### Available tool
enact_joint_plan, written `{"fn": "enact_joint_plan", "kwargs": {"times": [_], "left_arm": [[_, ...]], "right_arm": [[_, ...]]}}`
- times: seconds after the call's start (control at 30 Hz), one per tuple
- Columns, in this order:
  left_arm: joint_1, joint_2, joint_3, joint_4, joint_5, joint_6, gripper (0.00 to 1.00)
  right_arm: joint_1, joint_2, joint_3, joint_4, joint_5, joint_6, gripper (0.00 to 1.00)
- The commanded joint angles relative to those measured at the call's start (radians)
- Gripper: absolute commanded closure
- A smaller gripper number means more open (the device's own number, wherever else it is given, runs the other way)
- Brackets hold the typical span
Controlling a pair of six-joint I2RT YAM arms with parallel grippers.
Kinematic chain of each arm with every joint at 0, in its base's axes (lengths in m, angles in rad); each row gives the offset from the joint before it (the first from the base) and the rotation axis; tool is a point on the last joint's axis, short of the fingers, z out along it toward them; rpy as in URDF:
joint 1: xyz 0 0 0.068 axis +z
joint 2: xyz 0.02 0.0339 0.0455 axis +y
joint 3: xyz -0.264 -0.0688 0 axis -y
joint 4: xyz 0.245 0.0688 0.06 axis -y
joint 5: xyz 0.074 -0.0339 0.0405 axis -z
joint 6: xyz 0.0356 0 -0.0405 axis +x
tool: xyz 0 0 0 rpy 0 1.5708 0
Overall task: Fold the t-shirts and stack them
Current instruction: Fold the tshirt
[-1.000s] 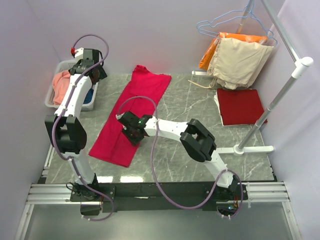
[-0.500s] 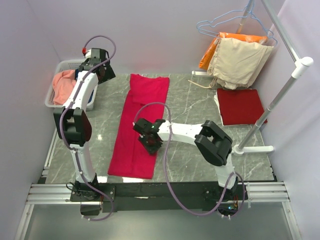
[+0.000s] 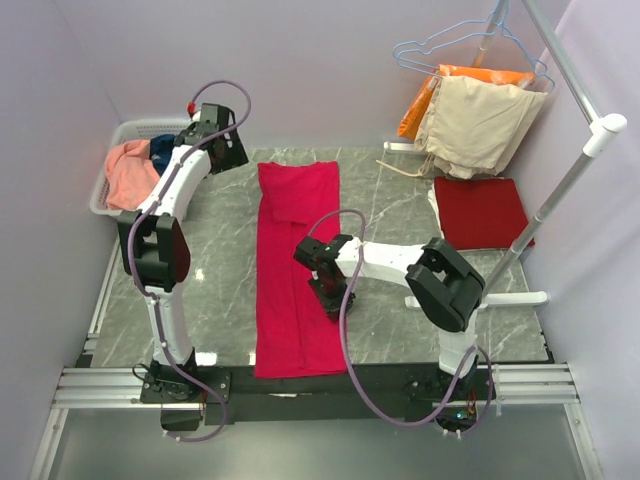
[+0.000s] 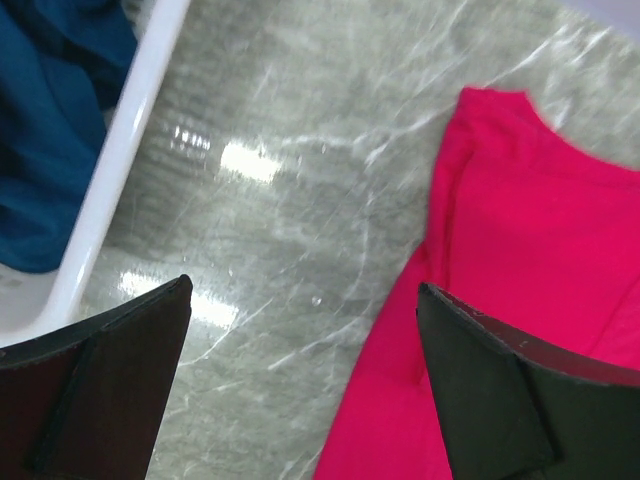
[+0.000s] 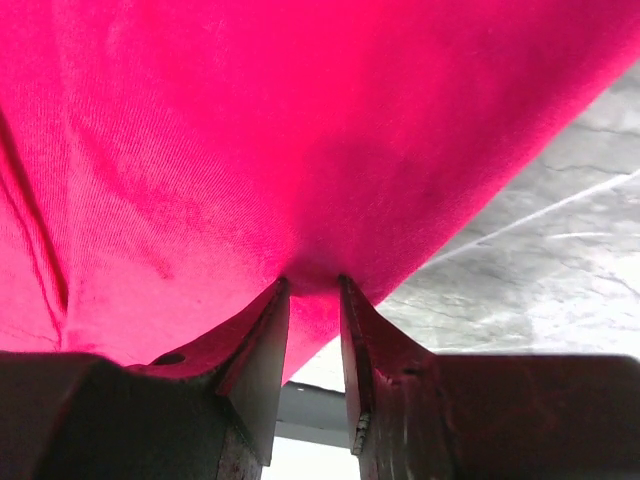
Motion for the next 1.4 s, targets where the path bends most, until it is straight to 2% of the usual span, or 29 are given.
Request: {"fn": "enact_joint_plan", "kwargs": {"times": [0.0,0.17,0.3,0.53,0.67,0.8,1.03,1.17,1.37], "left_arm": [[0.002,-0.055,-0.057,0.039,0.046,0.017,0.00],[-0.072,-0.047,-0.101,0.022,0.060,0.011,0.01],[-0.199,-0.044,-0.201,0.036,0.030,-0.030,0.01],[-0.297,-0.052,-0.292,0.033,0.058,-0.159,0.00],[-0.354,0.000,-0.290,0.011,0.063,-0.203,0.00],[-0.388,0.040,-0.272,0.013,0.099,-0.214,0.01],[-0.422,0.097,-0.247,0.004,0.147,-0.231,0.01],[-0.436,0.164,-0.203,-0.044,0.106,-0.237,0.01],[-0.437,0.307,-0.025,-0.180,0.020,-0.246,0.01]], "right_arm": [[-0.006,0.004,0.046,-0.070,0.099,0.027,0.66],[-0.015,-0.076,0.157,-0.087,0.187,0.070,0.65],[-0.059,-0.088,0.289,-0.098,0.238,0.111,0.63],[-0.255,-0.005,0.511,-0.194,0.310,0.228,0.60],[-0.346,0.019,0.617,-0.229,0.329,0.223,0.59],[-0.426,-0.010,0.617,-0.239,0.361,0.199,0.54],[-0.541,-0.080,0.509,-0.184,0.343,0.171,0.53],[-0.561,-0.082,0.499,-0.173,0.329,0.162,0.54],[-0.567,-0.070,0.507,-0.160,0.312,0.157,0.54]]}}
